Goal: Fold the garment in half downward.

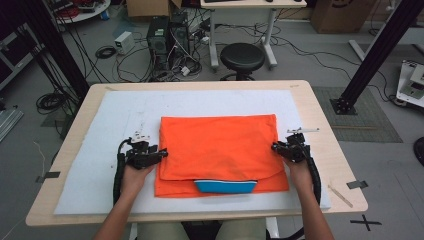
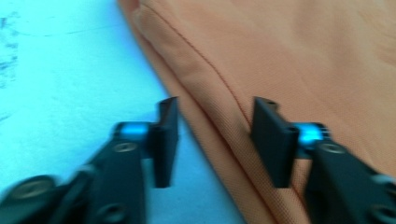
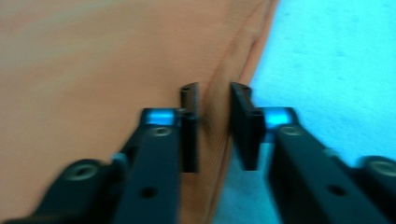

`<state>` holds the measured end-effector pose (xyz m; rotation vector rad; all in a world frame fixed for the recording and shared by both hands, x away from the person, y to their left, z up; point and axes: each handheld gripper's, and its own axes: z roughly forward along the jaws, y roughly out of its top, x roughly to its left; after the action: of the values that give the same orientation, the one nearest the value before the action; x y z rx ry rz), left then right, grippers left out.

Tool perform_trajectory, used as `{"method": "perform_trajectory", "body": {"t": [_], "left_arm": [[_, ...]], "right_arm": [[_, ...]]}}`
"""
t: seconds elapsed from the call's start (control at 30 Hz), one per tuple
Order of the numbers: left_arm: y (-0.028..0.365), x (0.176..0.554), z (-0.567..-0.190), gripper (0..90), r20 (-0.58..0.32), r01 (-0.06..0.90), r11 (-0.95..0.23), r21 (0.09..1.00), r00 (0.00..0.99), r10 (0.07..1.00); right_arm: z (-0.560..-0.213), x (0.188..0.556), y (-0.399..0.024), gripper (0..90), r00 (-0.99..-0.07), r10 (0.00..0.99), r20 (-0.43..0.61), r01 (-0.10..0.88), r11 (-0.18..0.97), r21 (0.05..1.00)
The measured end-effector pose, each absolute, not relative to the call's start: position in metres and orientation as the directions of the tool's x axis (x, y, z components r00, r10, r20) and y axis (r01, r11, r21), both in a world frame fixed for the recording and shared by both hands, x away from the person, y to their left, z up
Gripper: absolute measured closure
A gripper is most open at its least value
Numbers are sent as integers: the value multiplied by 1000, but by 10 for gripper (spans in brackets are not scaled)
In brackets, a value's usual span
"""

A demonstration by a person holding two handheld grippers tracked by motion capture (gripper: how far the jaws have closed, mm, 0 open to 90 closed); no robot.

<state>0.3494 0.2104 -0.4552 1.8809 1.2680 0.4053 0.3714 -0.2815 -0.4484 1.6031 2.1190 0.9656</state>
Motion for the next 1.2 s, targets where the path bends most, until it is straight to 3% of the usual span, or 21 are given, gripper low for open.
{"method": "perform_trajectory", "body": {"t": [0.07, 0.47, 0.57, 0.63, 0.73, 0.8, 1.17, 1.2], "left_arm": [[207, 347, -455, 844, -151, 610, -173, 773, 443, 884], [193, 369, -453, 858, -213, 621, -106, 777, 417, 884], [194, 369, -455, 850, -214, 608, -105, 787, 429, 878], [198, 366, -454, 756, -222, 580, -83, 810, 436, 872], [203, 363, -451, 586, -228, 537, -73, 840, 473, 851], [208, 361, -450, 511, -237, 526, -65, 848, 487, 841], [223, 342, -448, 298, -221, 453, -58, 890, 537, 814], [225, 341, -448, 222, -224, 442, -48, 896, 542, 810]], "right_arm": [[-449, 369, -282, 861, -331, 931, 151, 719, 145, 680], [-443, 376, -296, 874, -237, 970, 49, 675, 128, 727], [-444, 379, -296, 868, -254, 966, 40, 671, 147, 727], [-445, 378, -296, 819, -264, 963, 48, 663, 145, 734], [-444, 373, -297, 566, -281, 956, 80, 629, 121, 768], [-443, 368, -295, 489, -309, 948, 72, 609, 140, 781], [-437, 343, -281, 232, -400, 915, 47, 511, 180, 840], [-436, 342, -280, 214, -411, 910, 54, 505, 178, 845]]}}
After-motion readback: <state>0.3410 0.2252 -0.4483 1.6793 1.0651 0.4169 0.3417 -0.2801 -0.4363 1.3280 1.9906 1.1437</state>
